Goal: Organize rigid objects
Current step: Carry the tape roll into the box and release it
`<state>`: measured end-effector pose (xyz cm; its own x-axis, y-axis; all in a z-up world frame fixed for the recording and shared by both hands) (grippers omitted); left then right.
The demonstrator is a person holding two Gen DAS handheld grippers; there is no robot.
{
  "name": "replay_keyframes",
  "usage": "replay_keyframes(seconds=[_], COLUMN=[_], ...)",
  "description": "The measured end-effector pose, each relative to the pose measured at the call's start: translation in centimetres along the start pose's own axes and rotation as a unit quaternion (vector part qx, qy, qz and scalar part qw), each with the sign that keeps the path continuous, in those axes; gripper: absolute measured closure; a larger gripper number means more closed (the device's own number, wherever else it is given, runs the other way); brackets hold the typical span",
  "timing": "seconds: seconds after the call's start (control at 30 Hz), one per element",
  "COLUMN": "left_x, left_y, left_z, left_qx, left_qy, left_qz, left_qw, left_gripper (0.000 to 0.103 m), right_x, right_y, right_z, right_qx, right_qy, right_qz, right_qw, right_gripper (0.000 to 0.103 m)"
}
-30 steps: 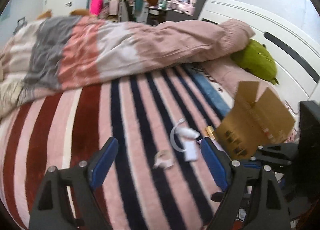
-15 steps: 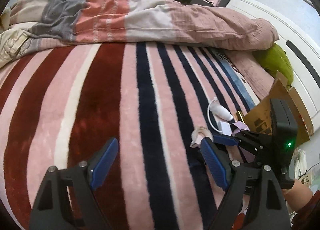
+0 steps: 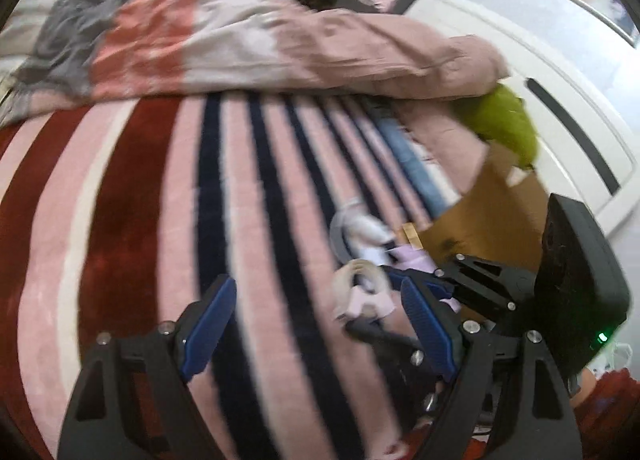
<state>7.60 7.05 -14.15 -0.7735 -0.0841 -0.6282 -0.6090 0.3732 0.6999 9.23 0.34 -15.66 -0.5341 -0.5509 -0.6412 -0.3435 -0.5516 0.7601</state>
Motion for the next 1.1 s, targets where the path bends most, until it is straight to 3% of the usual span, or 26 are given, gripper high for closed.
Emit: replay_keyframes(seconds=[0.1,0.17,0.27,0.4,0.43,0.8,1.0,1.1], left_x=[-1.6,-2.7,-4.2,-6.0,-6.2,-9.0,-8.6,-8.4], left_y=[0.9,1.3,1.7,0.9,0.5,-5.3,-8.8,-9.5], left_z=[-4.1,-6.7,-10.2,-14.1,-15.0,-23.9,-25.4,-25.6], left_qx=[0.039,0.052,0.065,0.063,0.069,0.092,0.104,0.088], left_qy=[-0.028,-0.043,-0.065,-0.084,-0.085,-0.136,-0.134,-0.140], left_qz=[-0.006,-0.004,-0.007,-0.004,0.000,0.046,0.081,0.086], left_qw=[0.9988,0.9977,0.9958,0.9945,0.9940,0.9853,0.9821,0.9824], left_gripper=[0.030,0.045,0.060,0.071,0.072,0.072,0.072,0.049], right_x=[-1.3,-2.0,-2.5,-2.6,-2.4,0.3,2.1,3.0], right_y=[3.3,5.8,9.3,12.9,13.8,18.7,18.7,18.5], right_z=[0.5,0.5,-0.2,-2.8,-4.0,-13.1,-16.9,-18.0], right_qx=[0.003,0.010,0.001,0.021,0.022,0.050,0.063,0.068], right_qy=[0.017,0.027,0.022,0.007,-0.004,-0.074,-0.102,-0.118], right_qz=[-0.032,-0.055,-0.081,-0.110,-0.116,-0.131,-0.093,-0.079], right_qw=[0.999,0.998,0.996,0.994,0.993,0.987,0.988,0.987], right_gripper=[0.063,0.063,0.063,0.063,0.067,0.068,0.067,0.067])
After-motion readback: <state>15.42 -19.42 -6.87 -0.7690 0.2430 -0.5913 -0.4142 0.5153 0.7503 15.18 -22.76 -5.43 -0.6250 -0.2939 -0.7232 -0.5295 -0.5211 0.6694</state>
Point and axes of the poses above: each gripper's, at about its wrist camera, not at the fingertips, and y roughly against the way its jaws point, z to its left, x to its underside, the point moved 9 cm from there along -y, roughly the way its jaws point, and after that the axes turned 7 degrees about -y, right-handed, at the moved point
